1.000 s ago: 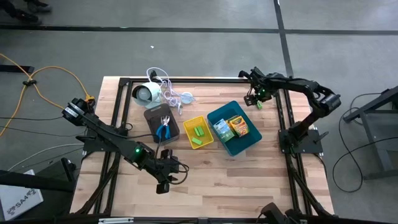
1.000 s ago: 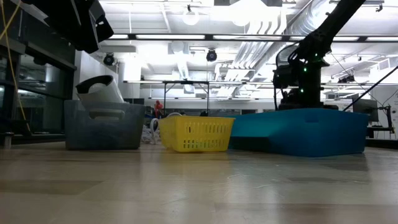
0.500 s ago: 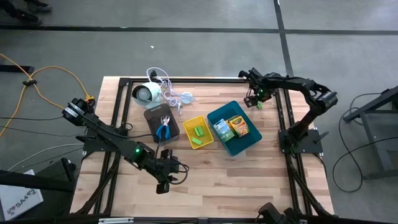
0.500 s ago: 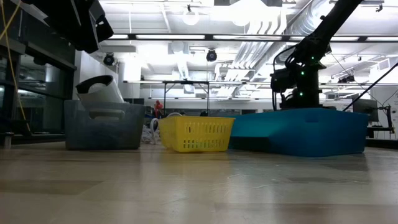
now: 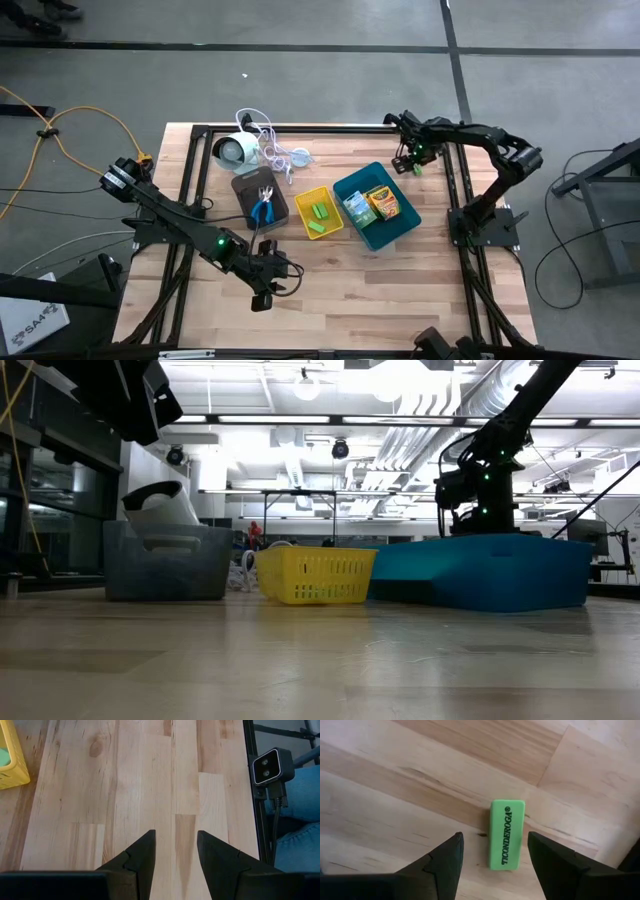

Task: Pick & Place School Supplies
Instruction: Put the green eraser into the yellow bin

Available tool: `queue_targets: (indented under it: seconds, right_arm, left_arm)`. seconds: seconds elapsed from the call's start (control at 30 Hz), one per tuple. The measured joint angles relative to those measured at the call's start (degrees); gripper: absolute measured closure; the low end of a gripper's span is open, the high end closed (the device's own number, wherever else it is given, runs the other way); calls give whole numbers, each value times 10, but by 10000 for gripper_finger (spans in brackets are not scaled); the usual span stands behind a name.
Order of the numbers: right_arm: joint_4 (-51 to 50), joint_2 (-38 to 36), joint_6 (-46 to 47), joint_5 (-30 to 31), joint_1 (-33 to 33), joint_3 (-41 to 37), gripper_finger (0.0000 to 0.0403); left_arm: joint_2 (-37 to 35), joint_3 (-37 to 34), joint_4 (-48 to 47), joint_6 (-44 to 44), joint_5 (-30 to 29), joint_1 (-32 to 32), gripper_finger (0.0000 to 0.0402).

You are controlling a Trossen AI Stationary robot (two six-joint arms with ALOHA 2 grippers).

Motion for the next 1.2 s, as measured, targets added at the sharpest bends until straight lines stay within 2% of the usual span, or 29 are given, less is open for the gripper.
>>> queue_targets:
  seconds: [0.6,0.93,1.2]
  right_arm:
    - [-7,0,41,-13,4,0,191]
    - [-8,0,33,-13,4,0,237]
    - [-9,0,33,-17,4,0,241]
  left_arm:
    - [0,0,0,0,0,0,260]
    - [0,0,0,0,0,0,260]
    - [0,0,0,0,0,0,260]
